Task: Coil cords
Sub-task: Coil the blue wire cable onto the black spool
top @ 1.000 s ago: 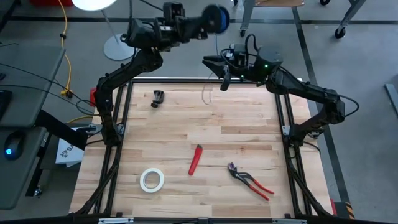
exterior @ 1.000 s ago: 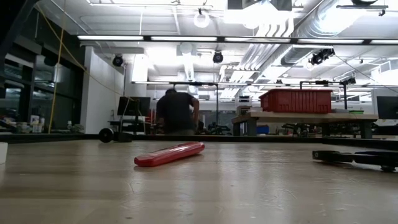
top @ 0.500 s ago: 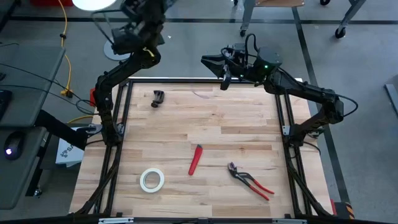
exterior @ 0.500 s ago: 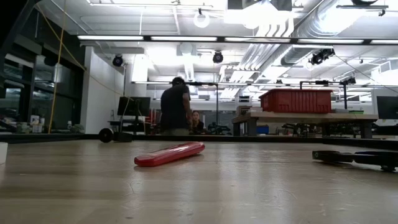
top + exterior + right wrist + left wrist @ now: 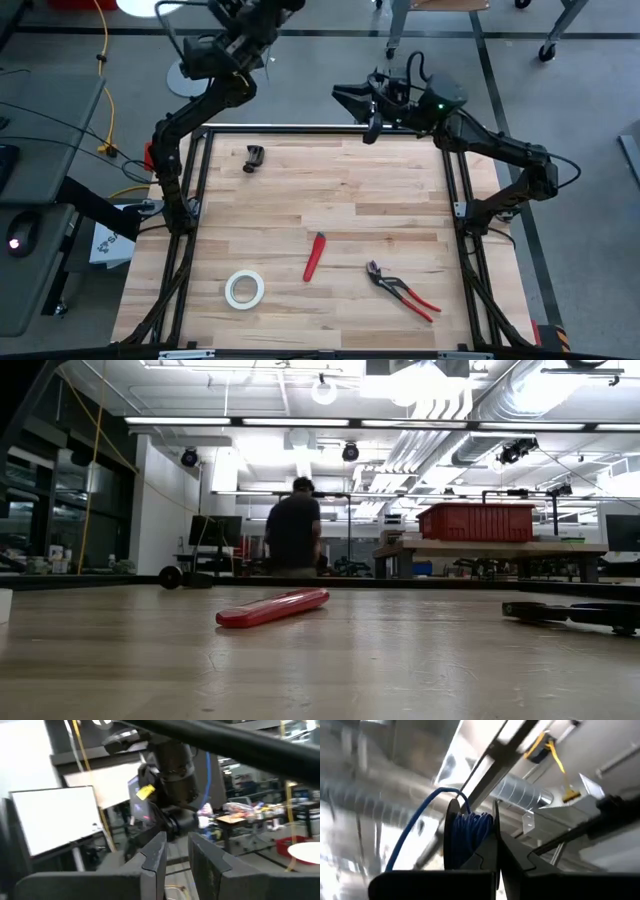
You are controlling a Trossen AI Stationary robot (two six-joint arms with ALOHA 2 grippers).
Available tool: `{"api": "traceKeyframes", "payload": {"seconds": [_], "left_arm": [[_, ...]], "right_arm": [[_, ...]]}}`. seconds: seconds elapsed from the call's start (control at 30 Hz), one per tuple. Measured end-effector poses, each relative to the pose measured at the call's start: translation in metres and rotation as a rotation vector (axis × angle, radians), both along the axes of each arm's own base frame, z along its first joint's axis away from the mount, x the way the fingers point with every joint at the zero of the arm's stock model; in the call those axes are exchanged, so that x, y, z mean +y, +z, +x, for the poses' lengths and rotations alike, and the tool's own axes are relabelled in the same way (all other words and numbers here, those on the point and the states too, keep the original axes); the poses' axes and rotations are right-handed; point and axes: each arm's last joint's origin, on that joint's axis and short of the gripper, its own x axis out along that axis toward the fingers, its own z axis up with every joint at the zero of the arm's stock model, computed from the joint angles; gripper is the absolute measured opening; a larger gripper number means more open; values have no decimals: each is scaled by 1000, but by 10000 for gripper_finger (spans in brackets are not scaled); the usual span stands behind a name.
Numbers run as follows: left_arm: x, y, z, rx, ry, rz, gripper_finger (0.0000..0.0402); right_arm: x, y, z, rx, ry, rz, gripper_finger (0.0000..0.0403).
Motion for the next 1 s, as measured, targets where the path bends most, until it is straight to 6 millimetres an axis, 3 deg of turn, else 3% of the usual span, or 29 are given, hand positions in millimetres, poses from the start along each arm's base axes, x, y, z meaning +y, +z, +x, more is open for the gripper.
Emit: {"api": "traceKeyframes", "payload": {"seconds": [0.23, 0.6, 1.0], "left_arm": [[1, -1, 4, 72, -209, -160, 0], [-23, -3, 19, 125, -247, -113, 0], [-37, -7, 33, 211, -253, -97, 0]], "right_arm": [[-2, -5, 3, 46, -62, -27, 84], [-11, -27, 30, 95, -71, -8, 175], [-11, -18, 32, -31, -65, -39, 181]]}}
